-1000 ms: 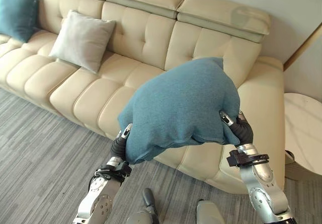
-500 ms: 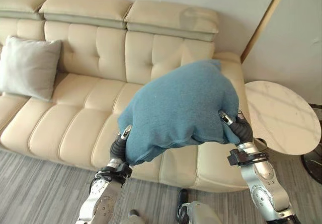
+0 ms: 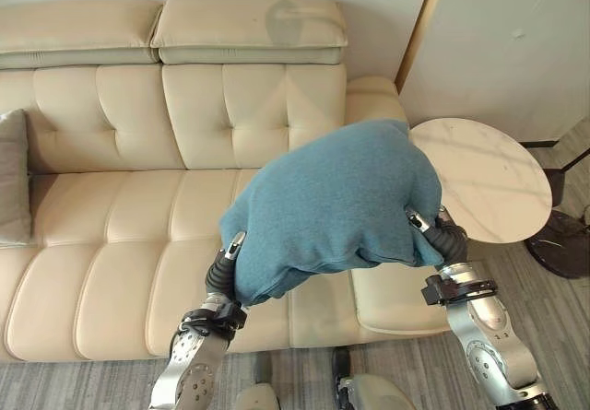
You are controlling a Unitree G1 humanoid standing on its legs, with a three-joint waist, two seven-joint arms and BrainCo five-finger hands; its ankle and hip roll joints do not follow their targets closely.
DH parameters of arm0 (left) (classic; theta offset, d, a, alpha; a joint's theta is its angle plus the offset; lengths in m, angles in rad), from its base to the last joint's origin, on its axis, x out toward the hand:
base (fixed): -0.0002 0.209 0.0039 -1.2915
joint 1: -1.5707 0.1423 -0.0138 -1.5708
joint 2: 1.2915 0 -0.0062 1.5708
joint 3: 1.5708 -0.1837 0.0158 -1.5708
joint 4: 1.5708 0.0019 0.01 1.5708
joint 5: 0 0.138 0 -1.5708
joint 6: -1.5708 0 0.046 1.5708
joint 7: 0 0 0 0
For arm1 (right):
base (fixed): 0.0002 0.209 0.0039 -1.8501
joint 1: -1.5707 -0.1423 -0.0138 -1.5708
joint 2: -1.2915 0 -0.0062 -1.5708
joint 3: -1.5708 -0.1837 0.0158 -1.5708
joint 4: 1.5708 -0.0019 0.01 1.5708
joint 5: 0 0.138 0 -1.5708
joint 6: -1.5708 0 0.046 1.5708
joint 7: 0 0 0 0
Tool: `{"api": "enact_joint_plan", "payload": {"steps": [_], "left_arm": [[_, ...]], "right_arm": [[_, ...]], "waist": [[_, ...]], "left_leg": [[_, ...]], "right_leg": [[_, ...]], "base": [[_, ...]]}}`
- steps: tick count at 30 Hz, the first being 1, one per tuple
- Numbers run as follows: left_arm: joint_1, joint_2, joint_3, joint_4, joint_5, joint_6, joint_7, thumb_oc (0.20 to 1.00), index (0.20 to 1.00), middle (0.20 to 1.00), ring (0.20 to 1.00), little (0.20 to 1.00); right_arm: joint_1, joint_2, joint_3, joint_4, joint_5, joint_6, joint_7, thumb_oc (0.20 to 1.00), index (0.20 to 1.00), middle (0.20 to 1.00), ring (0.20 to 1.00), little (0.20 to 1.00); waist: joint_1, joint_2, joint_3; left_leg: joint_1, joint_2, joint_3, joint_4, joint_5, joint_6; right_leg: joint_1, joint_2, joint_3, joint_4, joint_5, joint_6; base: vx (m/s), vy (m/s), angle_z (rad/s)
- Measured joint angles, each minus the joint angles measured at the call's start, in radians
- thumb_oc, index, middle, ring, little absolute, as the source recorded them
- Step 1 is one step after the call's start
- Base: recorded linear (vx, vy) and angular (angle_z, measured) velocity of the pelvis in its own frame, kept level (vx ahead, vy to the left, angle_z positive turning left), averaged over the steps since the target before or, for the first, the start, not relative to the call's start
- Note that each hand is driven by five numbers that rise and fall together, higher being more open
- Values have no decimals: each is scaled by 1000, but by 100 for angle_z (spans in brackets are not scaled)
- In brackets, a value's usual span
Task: Pick up all the scattered cushions and arrange them neatly on the sofa.
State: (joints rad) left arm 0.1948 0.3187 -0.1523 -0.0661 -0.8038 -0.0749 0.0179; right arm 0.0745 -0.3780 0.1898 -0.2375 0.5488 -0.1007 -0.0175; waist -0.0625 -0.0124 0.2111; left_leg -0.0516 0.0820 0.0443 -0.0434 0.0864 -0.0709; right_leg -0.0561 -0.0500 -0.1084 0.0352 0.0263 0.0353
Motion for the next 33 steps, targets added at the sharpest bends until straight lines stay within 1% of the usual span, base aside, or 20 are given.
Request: {"api": "enact_joint_plan", "payload": {"steps": [3,8,11,12,15,16,17,18,19,20,21,22,23,26,27,28,29,31,32,33], "left_arm": [[10,24,1,0,5,-3,4,200,200,200,200,200],[-8,41,1,3,84,-4,35,200,200,200,200,200],[-112,57,-3,56,114,-8,74,200,200,200,200,200],[-181,61,-3,87,117,-13,97,200,200,200,200,200],[-397,87,-5,192,117,-34,154,200,200,200,200,200],[-536,136,-45,272,117,-56,184,200,200,200,200,200],[-610,157,-55,309,117,-59,197,200,200,200,200,200],[-729,195,-77,366,117,-69,224,200,200,200,200,200],[-848,222,-114,451,116,-89,243,200,200,200,200,200],[-911,238,-129,483,116,-90,256,200,200,200,200,200],[-983,260,-138,506,116,-109,263,200,200,200,200,200],[-1021,277,-152,520,116,-122,266,200,200,200,200,200],[-1103,310,-182,552,116,-139,267,200,200,200,200,200],[-1211,343,-210,623,116,-167,272,200,200,200,200,200],[-1275,349,-247,692,116,-179,276,200,200,200,200,200],[-1305,349,-256,713,116,-179,280,200,200,200,200,200],[-1354,349,-285,771,117,-184,287,200,200,200,200,200],[-1404,341,-301,837,120,-183,301,200,200,200,200,200],[-1418,335,-315,864,122,-184,309,200,200,200,200,200],[-1435,322,-325,910,129,-184,321,200,200,200,200,200]], "right_arm": [[1,4,6,8,-5,7,0,200,200,200,200,200],[-53,11,18,61,-40,16,-7,200,200,200,200,200],[-177,3,44,143,-55,16,-46,200,200,200,200,200],[-243,6,50,174,-58,16,-67,200,200,200,200,200],[-469,7,78,274,-58,10,-127,200,200,200,200,200],[-606,3,93,350,-59,-2,-161,200,200,200,200,200],[-677,7,94,382,-60,-3,-181,200,200,200,200,200],[-791,8,96,437,-64,-13,-218,200,200,200,200,200],[-895,3,108,516,-71,-30,-255,200,200,200,200,200],[-956,4,107,554,-75,-30,-279,200,200,200,200,200],[-1028,1,106,582,-82,-41,-309,200,200,200,200,200],[-1060,-3,108,590,-100,-50,-325,200,200,200,200,200],[-1120,-17,108,595,-118,-75,-349,200,200,200,200,200],[-1207,-11,117,652,-145,-118,-395,200,200,200,200,200],[-1248,-2,117,704,-151,-136,-413,200,200,200,200,200],[-1266,-1,117,720,-156,-135,-425,200,200,200,200,200],[-1302,0,131,767,-181,-136,-459,200,200,200,200,200],[-1331,9,155,830,-250,-134,-526,200,200,200,200,200],[-1335,16,161,860,-266,-135,-543,495,495,495,495,495],[-1354,26,185,943,-273,-133,-568,1000,1000,1000,1000,1000]], "waist": [[26,1,0],[34,1,1],[37,9,3],[37,14,5],[39,23,20],[42,26,46],[46,30,65],[47,34,93],[49,39,104],[52,40,113],[56,38,129],[60,36,136],[70,36,154],[77,32,175],[78,31,187],[79,31,198],[81,32,200],[83,31,203],[87,30,207],[87,29,208]], "left_leg": [[24,-14,19,-19,-2,12],[17,-15,25,-22,-3,14],[-38,-13,30,-13,6,24],[-86,-13,32,-7,18,28],[-224,-13,37,38,35,34],[-286,-12,34,78,36,34],[-309,-12,32,88,38,34],[-346,-14,28,91,52,32],[-381,-14,22,92,64,30],[-400,-14,20,90,67,29],[-428,-15,18,92,72,24],[-449,-15,16,95,75,21],[-493,-15,14,110,79,21],[-573,-17,-3,132,90,27],[-606,-17,-11,151,90,27],[-618,-17,-15,153,87,24],[-652,-18,-28,158,89,22],[-714,-17,-37,167,95,22],[-726,-18,-37,169,95,22],[-747,-17,-38,172,95,22]], "right_leg": [[27,-13,4,-31,8,14],[27,-12,14,-59,26,17],[-34,-9,28,-53,40,14],[-82,-9,30,-47,56,14],[-229,-12,40,9,70,11],[-294,-13,44,53,68,11],[-318,-14,43,68,68,10],[-364,-16,43,94,69,10],[-404,-19,35,113,67,8],[-426,-20,31,126,63,10],[-464,-22,31,148,58,8],[-491,-23,31,163,57,5],[-541,-24,32,189,57,0],[-624,-26,27,228,52,-8],[-651,-27,24,244,50,-11],[-661,-27,23,246,42,-12],[-695,-26,19,256,42,-13],[-757,-28,10,274,43,-14],[-769,-30,7,279,42,-14],[-790,-30,3,283,42,-14]], "base": [[72,93,-3],[-19,80,-8],[-158,78,-12],[-213,72,-6],[-258,47,-5],[-87,26,-1],[-100,22,3],[-74,18,12],[-44,-2,15],[-56,11,15],[-31,9,8],[-48,7,4],[0,0,0],[-16,1,8],[62,-10,13],[69,-18,15],[-11,20,14],[-25,32,11],[-10,-18,6],[4,-74,5]]}}
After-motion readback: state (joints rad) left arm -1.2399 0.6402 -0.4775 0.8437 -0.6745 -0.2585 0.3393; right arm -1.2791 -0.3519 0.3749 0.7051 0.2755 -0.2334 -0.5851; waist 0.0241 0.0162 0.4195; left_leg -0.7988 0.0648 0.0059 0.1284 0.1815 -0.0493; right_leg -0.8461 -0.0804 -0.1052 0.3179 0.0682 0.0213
